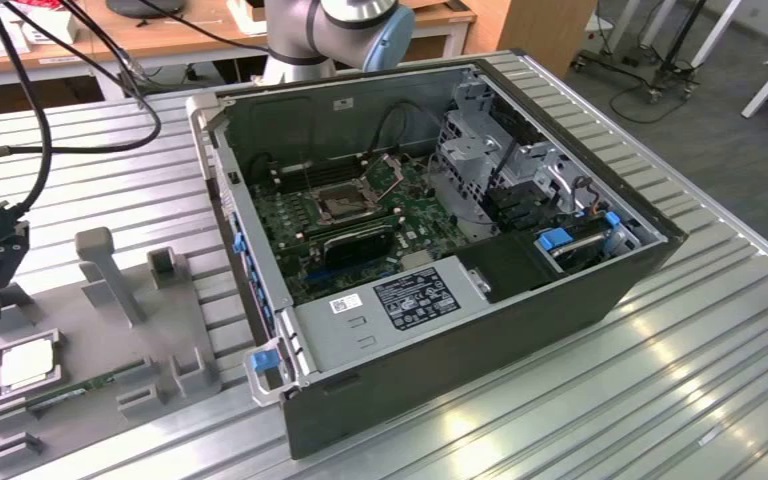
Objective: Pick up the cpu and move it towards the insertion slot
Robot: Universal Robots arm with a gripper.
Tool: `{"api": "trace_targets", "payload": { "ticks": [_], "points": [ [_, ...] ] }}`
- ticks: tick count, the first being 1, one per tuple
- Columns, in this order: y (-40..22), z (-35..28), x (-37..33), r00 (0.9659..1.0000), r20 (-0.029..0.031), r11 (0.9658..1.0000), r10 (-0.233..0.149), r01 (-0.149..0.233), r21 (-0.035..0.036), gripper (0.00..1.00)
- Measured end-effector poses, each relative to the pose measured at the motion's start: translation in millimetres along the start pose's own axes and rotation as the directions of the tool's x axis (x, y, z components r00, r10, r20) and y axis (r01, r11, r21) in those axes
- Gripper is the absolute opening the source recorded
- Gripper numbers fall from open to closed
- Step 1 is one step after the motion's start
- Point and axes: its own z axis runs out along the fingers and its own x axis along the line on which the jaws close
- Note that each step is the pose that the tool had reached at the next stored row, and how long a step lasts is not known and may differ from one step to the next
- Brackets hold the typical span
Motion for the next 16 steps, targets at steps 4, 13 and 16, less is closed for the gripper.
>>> {"api": "trace_targets", "payload": {
  "ticks": [4, 13, 16],
  "points": [
    [-0.1, 3.1, 0.0, 1.0, 0.0, 1.0, 0.0, 0.0, 0.0, 0.11],
    [-0.5, 5.8, 0.1, 1.0, 0.0002, 1.0, 0.0, 0.0, -0.0001, 0.11],
    [-1.3, 7.3, 0.1, 1.0, -0.0001, 1.0, 0.0, 0.0, 0.0001, 0.11]
  ]
}}
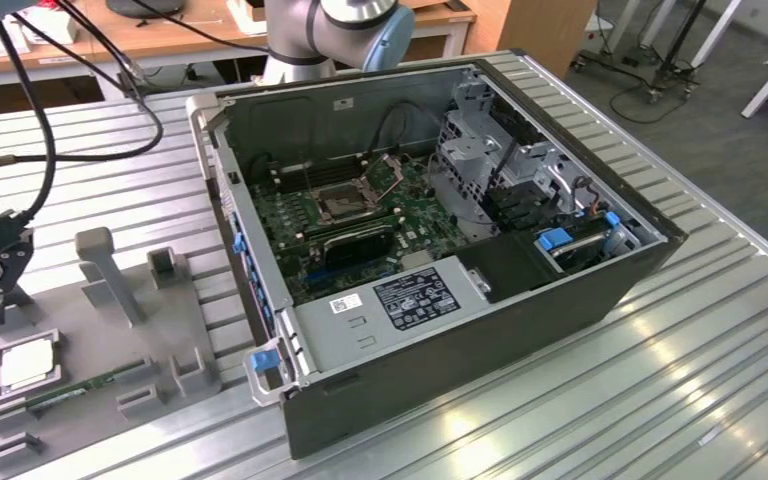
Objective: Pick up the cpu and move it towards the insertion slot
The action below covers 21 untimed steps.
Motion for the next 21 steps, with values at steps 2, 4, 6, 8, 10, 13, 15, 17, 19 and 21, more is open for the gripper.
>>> {"api": "trace_targets", "payload": {
  "ticks": [2, 4, 6, 8, 10, 13, 15, 17, 19, 21],
  "points": [
    [-0.6, 1.1, 0.2, 1.0, 0.0004, 1.0, 0.0, 0.0, -0.0001, 0.11],
    [-1.1, 2.3, 0.6, 1.0, 0.0008, 1.0, 0.0, 0.0, -0.0001, 0.11],
    [-1.4, 4.2, 1.2, 1.0, 0.0009, 1.0, 0.0, 0.0, -0.0001, 0.11],
    [-1.5, 6.8, 1.8, 1.0, 0.0008, 1.0, 0.0, 0.0, 0.0, 0.11],
    [-1.6, 9.3, 2.6, 1.0, 0.0007, 1.0, 0.0, 0.0, 0.0, 0.11],
    [-1.7, 12.9, 3.4, 1.0, 0.0009, 1.0, 0.0, 0.0, 0.0002, 0.11],
    [-1.8, 15.2, 3.7, 1.0, 0.0008, 1.0, 0.0, 0.0, 0.0006, 0.11],
    [-2.1, 17.7, 4.1, 1.0, 0.0008, 1.0, 0.0, 0.0, 0.0007, 0.11],
    [-2.5, 19.7, 4.4, 1.0, 0.0007, 1.0, 0.0, 0.0, 0.0008, 0.11],
    [-3.0, 21.8, 4.4, 1.0, 0.0009, 1.0, 0.0, 0.0, 0.0007, 0.11]
  ]
}}
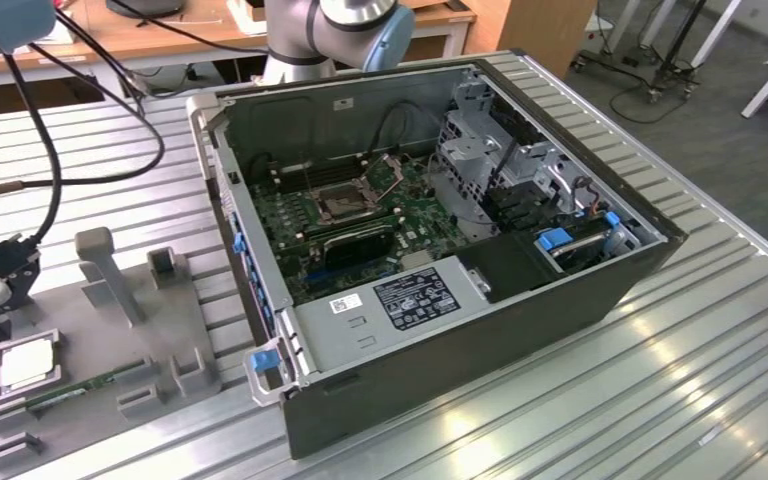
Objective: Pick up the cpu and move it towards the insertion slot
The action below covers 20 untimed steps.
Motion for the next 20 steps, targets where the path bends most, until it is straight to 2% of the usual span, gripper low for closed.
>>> {"api": "trace_targets", "payload": {
  "ticks": [12, 20],
  "points": [
    [-0.2, 2.0, 0.0, 1.0, 0.0001, 1.0, 0.0, 0.0, 0.0001, 0.11],
    [-0.4, 8.3, 0.0, 1.0, 0.0, 1.0, 0.0, 0.0, 0.0001, 0.11]
  ]
}}
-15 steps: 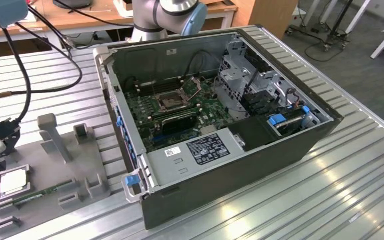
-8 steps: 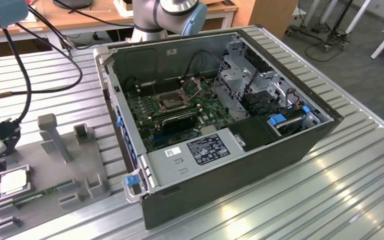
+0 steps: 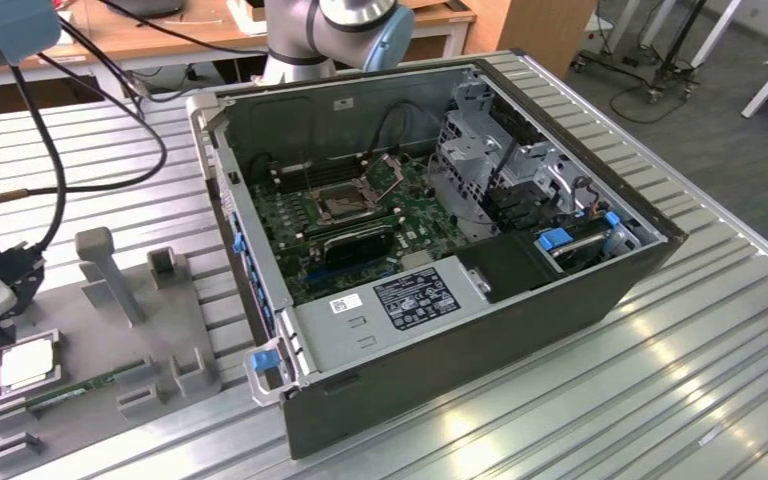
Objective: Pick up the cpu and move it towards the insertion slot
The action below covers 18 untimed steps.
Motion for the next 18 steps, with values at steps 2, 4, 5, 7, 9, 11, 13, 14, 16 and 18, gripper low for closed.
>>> {"api": "trace_targets", "payload": {
  "ticks": [2, 4, 5, 7, 9, 11, 13, 14, 16, 18],
  "points": [
    [-0.1, 1.2, 0.0, 1.0, -0.0001, 1.0, 0.0, 0.0, 0.0001, 0.11],
    [-0.3, 2.3, 0.0, 1.0, -0.0002, 1.0, 0.0, 0.0, 0.0001, 0.11],
    [-0.4, 3.2, 0.0, 1.0, 0.0, 1.0, 0.0, 0.0, 0.0, 0.11],
    [-0.9, 4.4, 0.0, 1.0, -0.0002, 1.0, 0.0, 0.0, 0.0001, 0.11],
    [-1.5, 5.6, 0.0, 1.0, -0.0001, 1.0, 0.0, 0.0, 0.0, 0.11],
    [-2.2, 6.7, 0.0, 1.0, -0.0001, 1.0, 0.0, 0.0, 0.0001, 0.11],
    [-3.2, 7.6, 0.0, 1.0, -0.0001, 1.0, 0.0, 0.0, 0.0001, 0.11],
    [-3.5, 8.1, 0.0, 1.0, 0.0, 1.0, 0.0, 0.0, 0.0, 0.11],
    [-3.7, 9.0, 0.1, 1.0, -0.0001, 1.0, 0.0, 0.0, 0.0001, 0.11],
    [-3.8, 10.2, 0.0, 1.0, 0.0001, 1.0, 0.0, 0.0, -0.0001, 0.11]
  ]
}}
